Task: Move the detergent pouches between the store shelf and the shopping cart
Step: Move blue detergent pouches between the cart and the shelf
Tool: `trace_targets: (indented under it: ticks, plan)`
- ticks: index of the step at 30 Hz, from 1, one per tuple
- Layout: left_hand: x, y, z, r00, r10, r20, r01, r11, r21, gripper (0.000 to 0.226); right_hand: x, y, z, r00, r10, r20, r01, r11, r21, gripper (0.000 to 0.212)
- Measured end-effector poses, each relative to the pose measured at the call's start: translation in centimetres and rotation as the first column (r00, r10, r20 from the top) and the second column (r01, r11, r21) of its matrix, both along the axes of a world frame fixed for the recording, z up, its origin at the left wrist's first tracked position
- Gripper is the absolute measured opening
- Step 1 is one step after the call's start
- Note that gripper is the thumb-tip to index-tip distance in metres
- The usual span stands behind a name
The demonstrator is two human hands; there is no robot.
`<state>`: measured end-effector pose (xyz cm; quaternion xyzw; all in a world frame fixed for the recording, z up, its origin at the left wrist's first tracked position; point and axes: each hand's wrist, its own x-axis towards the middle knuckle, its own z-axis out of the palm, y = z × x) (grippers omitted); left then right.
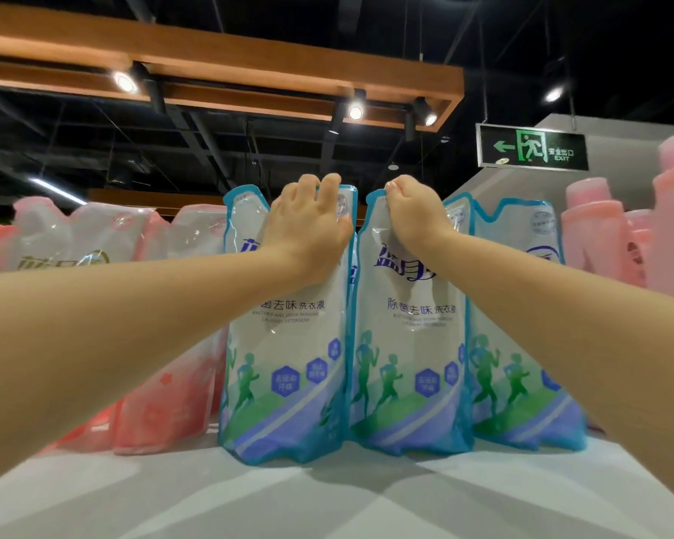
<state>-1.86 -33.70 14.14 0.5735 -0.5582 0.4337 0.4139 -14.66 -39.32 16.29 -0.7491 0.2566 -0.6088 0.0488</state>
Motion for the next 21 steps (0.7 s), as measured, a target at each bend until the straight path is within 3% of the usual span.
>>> trace_targets:
  ticks: [6,11,15,18,21]
  plan:
    - [-0.4,-1.0,-0.1,0.998,0.059,0.011,-0.059,0.998,0.01,0.048,-0.7,-0.4,-0.1,0.991,0.096,0.089,-0.091,0.994,-0.061,0.024]
    - [-0.8,-0.5,-0.4,1.0,0.014,0.022,-0.015,0.998,0.056,0.052,-0.1,0.2,-0.2,0.991,0.129,0.044,-0.127,0.991,-0.045,0.021]
    - [-0.4,1.4,-1.9,0.999,-0.005,0.035,-0.001,0.989,0.15,0.059,0.8,0.6,-1.1,0.999,0.032,-0.044,-0.034,0.999,-0.034,0.022]
    - [0.2,3.4,-4.7,0.989,0.02,0.143,-0.054,0.97,0.239,0.068,-0.1,1.5,-2.1,0.997,-0.052,-0.052,0.047,0.993,-0.109,0.044]
    - [1.6,5.9,-7.3,0.982,0.036,0.184,-0.077,0.972,0.223,0.074,-2.7,3.1,-4.6,0.95,-0.224,-0.217,0.179,0.961,-0.211,0.061]
